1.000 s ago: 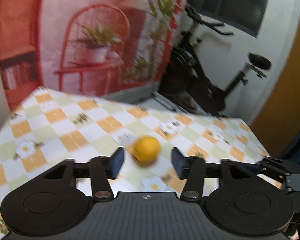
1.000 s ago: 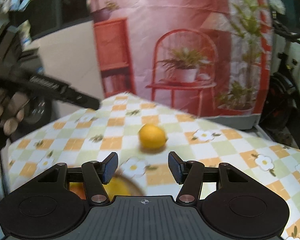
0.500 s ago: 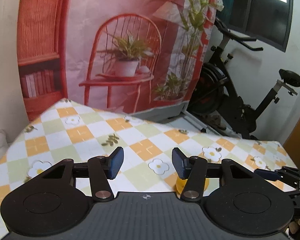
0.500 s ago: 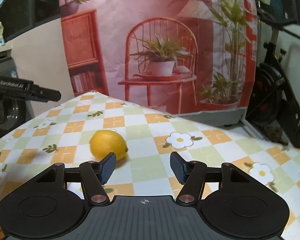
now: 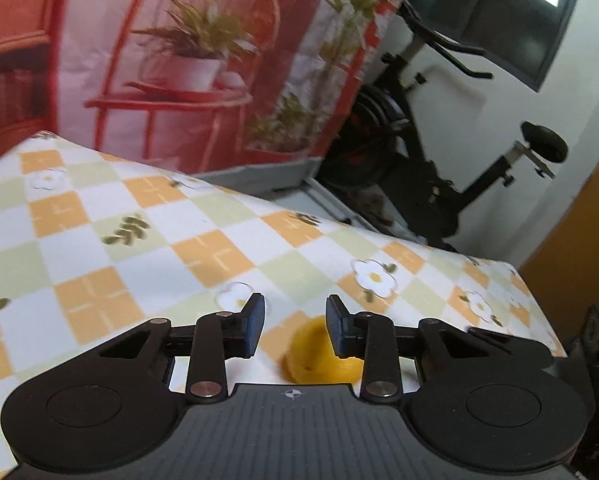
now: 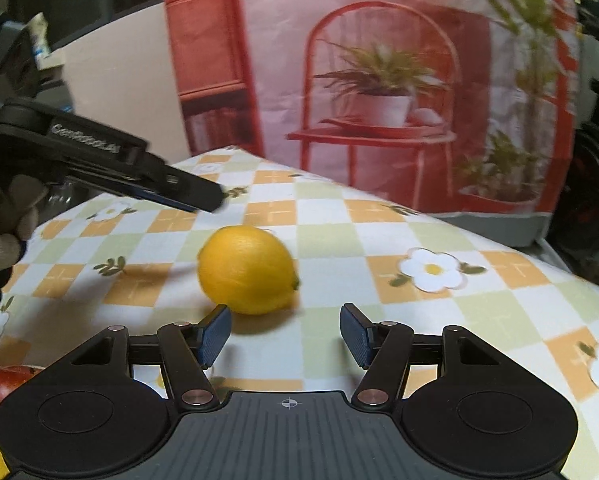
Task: Organize fruits
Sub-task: 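Grasp the last lemon between the left and right grippers together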
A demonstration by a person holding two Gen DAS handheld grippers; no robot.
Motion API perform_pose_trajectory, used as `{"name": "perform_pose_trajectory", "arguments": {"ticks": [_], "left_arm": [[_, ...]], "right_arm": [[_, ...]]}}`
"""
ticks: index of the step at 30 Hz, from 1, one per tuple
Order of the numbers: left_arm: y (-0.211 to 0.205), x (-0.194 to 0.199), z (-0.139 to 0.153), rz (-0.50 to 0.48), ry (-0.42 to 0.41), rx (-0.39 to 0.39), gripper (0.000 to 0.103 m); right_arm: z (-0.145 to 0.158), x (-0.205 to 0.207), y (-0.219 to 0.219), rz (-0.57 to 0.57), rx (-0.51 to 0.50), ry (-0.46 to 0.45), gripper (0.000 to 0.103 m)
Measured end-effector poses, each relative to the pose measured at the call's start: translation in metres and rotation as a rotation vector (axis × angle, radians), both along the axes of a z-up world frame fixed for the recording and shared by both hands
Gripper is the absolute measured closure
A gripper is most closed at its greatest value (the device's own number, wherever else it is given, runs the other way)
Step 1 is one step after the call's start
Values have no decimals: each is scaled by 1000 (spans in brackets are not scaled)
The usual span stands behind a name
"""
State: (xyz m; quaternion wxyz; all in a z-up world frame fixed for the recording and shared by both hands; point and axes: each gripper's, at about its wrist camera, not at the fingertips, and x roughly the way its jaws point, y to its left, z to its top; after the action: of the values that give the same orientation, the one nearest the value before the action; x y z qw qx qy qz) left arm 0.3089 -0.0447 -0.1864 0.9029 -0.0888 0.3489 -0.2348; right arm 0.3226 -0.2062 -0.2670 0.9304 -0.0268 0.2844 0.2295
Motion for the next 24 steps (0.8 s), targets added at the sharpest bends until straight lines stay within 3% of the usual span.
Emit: {"name": "perform_pose_trajectory", "arguments": {"ticks": [15, 17, 20, 24], "left_arm": [[-14, 5, -15, -165, 51, -89, 66], [-18, 1, -15, -174, 30, -66, 66], [-14, 6, -18, -161, 56, -92, 66], [-11, 10, -20, -155, 77, -117, 66]], "right_arm": [[-4, 17, 10, 41, 36, 33, 46], [-6, 17, 10, 42, 34, 36, 48], [-7, 17, 11, 52, 32, 45, 55], [-8, 18, 12, 50, 26, 45, 55]]}}
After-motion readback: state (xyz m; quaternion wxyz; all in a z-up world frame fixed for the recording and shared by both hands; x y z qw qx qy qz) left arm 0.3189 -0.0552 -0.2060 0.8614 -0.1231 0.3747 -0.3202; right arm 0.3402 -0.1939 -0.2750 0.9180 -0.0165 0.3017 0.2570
